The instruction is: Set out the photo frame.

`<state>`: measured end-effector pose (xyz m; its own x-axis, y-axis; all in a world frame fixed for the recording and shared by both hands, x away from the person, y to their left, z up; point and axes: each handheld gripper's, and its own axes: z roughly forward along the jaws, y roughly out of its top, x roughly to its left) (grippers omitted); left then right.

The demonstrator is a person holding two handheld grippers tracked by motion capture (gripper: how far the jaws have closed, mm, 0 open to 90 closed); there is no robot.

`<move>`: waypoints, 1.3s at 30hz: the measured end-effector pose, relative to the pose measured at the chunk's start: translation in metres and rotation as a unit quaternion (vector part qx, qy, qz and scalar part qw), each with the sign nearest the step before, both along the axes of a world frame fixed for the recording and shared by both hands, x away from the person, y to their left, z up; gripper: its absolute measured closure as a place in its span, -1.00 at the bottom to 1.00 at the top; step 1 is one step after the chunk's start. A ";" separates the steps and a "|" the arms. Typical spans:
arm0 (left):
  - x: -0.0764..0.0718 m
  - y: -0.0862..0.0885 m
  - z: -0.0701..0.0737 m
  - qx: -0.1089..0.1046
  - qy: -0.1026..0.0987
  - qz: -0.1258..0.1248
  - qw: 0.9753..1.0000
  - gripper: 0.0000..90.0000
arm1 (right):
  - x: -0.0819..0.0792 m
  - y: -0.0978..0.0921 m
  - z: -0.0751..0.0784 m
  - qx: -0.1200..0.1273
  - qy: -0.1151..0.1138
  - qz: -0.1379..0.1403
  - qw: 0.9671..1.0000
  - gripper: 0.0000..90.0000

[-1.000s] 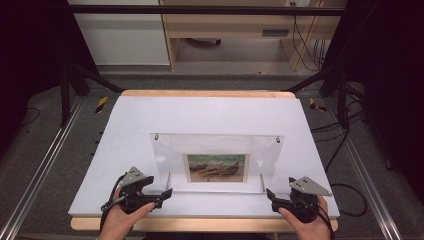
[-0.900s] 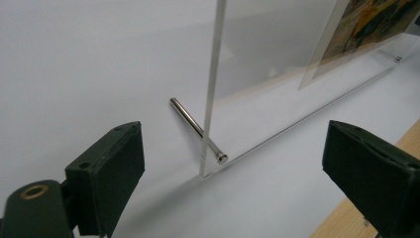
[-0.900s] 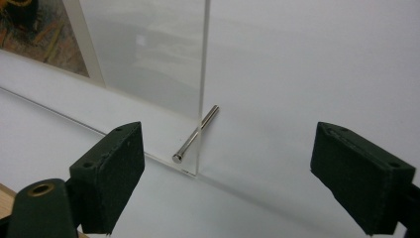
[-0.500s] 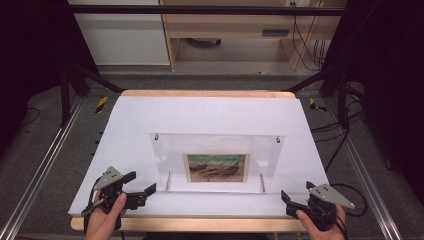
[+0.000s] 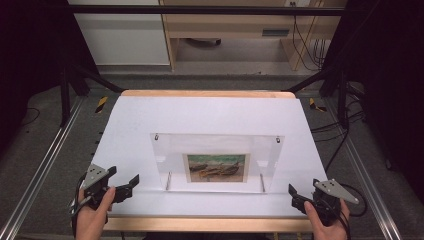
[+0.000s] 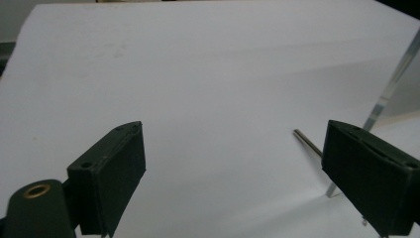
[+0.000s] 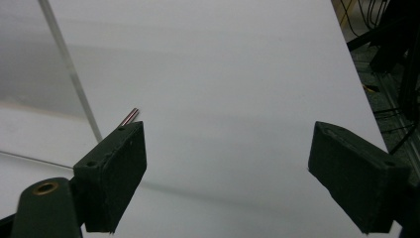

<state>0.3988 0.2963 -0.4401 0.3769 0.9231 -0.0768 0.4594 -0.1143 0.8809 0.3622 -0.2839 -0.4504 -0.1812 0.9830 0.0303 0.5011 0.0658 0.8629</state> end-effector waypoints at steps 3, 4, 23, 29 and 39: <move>0.005 0.000 -0.005 0.028 0.008 -0.007 1.000 -0.77 | 0.005 -0.003 -0.001 0.002 0.005 -0.009 1.000 -0.59; 0.006 0.000 -0.006 0.032 0.009 -0.011 0.999 -0.77 | 0.008 -0.005 -0.002 0.002 0.012 -0.010 1.000 -0.57; 0.035 0.001 -0.019 0.056 0.003 0.000 0.998 -0.79 | 0.046 -0.006 -0.011 -0.047 0.042 -0.024 0.998 -0.61; 0.044 0.003 -0.022 0.073 0.001 0.016 0.997 -0.78 | 0.055 0.001 -0.010 -0.076 0.034 -0.037 0.996 -0.69; 0.064 0.007 -0.028 0.091 0.017 0.031 0.995 -0.77 | 0.072 0.014 -0.011 -0.101 0.040 -0.044 0.993 -0.56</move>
<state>0.4625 0.3035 -0.4677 0.3190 0.9441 0.0828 0.4992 -0.2417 0.8321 0.4340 -0.2700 -0.4618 -0.0992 0.9824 -0.1583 0.5792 0.1863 0.7936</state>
